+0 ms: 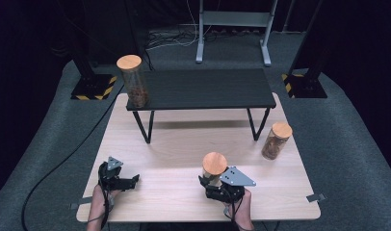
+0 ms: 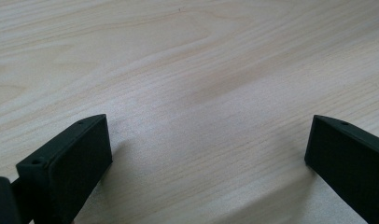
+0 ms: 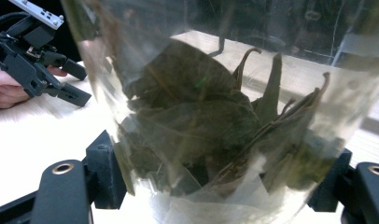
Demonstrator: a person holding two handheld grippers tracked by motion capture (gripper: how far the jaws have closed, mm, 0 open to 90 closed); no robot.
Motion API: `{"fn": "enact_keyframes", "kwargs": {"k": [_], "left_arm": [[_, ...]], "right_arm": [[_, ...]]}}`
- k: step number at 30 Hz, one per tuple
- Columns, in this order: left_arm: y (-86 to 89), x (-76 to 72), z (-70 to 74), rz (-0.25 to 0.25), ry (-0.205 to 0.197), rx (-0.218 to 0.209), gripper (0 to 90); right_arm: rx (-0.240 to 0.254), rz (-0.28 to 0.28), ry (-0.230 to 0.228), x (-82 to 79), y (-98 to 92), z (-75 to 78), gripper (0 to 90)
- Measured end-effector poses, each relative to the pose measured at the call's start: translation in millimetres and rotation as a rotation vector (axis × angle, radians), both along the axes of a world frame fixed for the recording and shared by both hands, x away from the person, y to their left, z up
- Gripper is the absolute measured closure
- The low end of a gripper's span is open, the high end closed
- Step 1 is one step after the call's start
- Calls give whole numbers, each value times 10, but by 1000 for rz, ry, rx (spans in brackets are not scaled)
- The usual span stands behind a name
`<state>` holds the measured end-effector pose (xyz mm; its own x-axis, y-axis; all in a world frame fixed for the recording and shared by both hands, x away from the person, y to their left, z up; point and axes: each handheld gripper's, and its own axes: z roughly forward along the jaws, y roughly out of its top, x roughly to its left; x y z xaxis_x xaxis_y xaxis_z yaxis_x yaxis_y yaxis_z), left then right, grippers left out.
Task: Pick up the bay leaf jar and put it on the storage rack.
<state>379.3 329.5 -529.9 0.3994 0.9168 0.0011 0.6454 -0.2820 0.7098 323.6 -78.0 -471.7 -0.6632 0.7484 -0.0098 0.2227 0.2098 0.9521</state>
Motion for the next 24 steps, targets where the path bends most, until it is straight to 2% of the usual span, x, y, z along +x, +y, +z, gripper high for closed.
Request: {"fn": "enact_keyframes", "kwargs": {"k": [24], "left_arm": [[-1, 0, 0, 0, 0, 0, 0]], "right_arm": [[-15, 2, -8, 152, -9, 150, 248]]}}
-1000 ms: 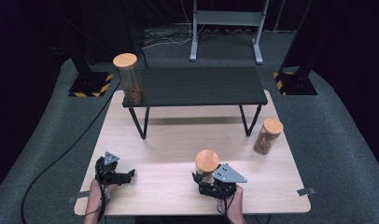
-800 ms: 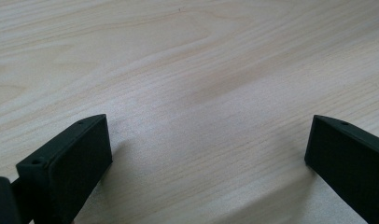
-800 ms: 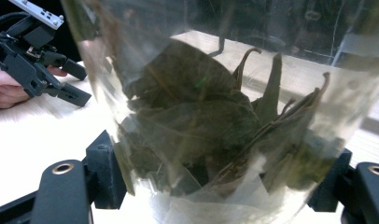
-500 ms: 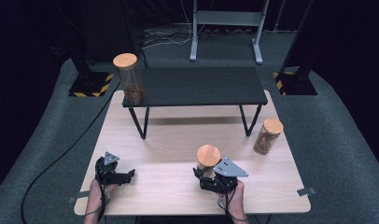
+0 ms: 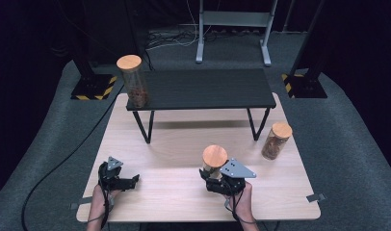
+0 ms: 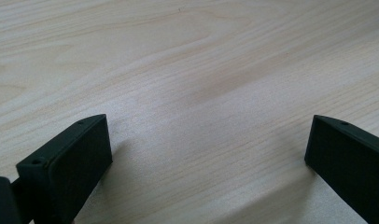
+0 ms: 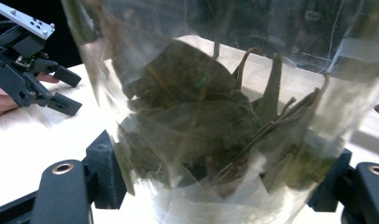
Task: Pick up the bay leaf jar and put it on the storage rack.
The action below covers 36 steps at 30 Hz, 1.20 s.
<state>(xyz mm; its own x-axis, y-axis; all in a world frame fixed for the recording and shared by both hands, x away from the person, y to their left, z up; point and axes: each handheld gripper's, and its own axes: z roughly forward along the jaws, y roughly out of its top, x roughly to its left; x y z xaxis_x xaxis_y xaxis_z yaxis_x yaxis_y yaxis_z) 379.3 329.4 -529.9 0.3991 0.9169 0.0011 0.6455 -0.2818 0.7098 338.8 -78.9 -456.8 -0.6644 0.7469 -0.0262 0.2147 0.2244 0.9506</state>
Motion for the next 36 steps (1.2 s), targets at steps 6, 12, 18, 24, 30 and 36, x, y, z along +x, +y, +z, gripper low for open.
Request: {"fn": "enact_keyframes", "kwargs": {"k": [6, 12, 18, 24, 30, 36], "left_arm": [[0, 0, 0, 0, 0, 0, 0], [0, 0, 0, -1, 0, 0, 0], [0, 0, 0, 0, 0, 0, 0], [0, 1, 0, -1, 0, 1, 0], [0, 1, 0, -1, 0, 1, 0], [0, 1, 0, -1, 0, 0, 0]], "right_arm": [[0, -1, -4, 50, -4, 21, 248], [-8, -4, -9, 94, 4, 39, 248], [-6, -8, -7, 152, -6, 57, 248], [2, -11, -10, 210, -9, 93, 248], [6, -10, -9, 270, -3, 122, 248], [9, -9, -7, 318, 1, 142, 248]]}}
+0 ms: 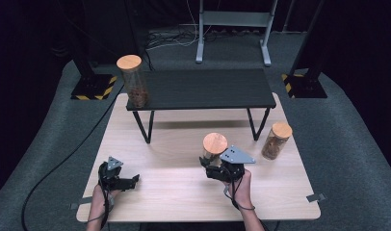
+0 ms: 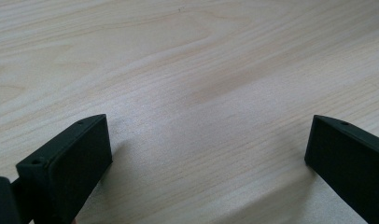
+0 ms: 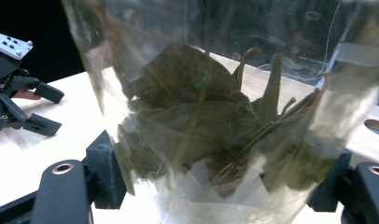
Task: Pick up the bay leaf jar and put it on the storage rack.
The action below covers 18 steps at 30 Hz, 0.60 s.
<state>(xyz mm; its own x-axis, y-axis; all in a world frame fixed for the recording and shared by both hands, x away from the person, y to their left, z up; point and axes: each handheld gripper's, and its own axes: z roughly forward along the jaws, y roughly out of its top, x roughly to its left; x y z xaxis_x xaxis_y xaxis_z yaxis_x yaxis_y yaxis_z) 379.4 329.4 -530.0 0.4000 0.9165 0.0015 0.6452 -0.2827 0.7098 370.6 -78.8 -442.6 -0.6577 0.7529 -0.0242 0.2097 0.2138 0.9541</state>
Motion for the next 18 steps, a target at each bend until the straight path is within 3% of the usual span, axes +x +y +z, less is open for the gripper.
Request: {"fn": "enact_keyframes", "kwargs": {"k": [18], "left_arm": [[0, 0, 0, 0, 0, 0, 0]], "right_arm": [[4, 20, -1, 157, -12, 129, 248]]}}
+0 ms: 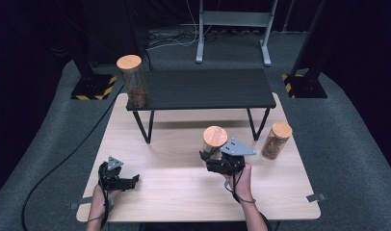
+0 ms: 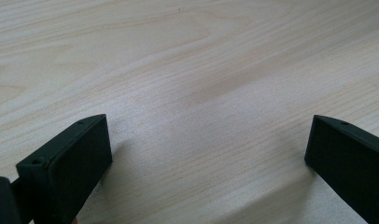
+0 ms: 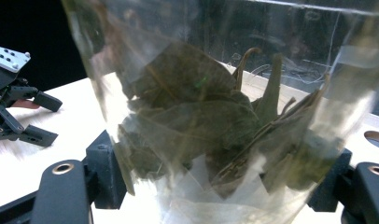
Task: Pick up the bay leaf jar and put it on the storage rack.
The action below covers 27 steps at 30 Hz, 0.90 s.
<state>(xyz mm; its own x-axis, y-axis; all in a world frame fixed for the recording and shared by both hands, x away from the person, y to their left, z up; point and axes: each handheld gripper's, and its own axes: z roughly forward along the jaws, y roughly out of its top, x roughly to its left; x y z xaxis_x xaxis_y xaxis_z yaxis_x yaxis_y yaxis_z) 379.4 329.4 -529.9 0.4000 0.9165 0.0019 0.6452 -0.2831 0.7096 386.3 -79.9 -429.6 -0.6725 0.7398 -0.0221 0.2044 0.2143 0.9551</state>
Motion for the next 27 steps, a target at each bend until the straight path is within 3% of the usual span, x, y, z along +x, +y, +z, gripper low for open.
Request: {"fn": "enact_keyframes", "kwargs": {"k": [27], "left_arm": [[0, 0, 0, 1, 0, 0, 0]], "right_arm": [[11, 5, -1, 187, -46, 171, 248]]}}
